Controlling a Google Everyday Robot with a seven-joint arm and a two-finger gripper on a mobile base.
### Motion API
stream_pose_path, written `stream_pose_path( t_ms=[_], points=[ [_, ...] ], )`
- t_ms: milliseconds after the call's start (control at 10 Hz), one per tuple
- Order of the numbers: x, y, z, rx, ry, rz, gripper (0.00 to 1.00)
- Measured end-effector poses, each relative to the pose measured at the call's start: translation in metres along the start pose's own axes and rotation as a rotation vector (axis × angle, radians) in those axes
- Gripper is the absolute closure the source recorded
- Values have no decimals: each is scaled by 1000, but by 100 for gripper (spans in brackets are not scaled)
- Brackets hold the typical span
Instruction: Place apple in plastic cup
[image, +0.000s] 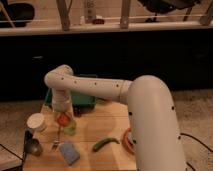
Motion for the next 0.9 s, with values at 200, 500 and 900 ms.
stream_pose_path(
  t_ms=[200, 500, 900],
  points=[
    [1, 0, -1, 3, 0, -1, 20],
    [1, 2, -1, 7, -1, -3, 20],
    [3, 4, -4, 19, -1, -10, 20]
  ],
)
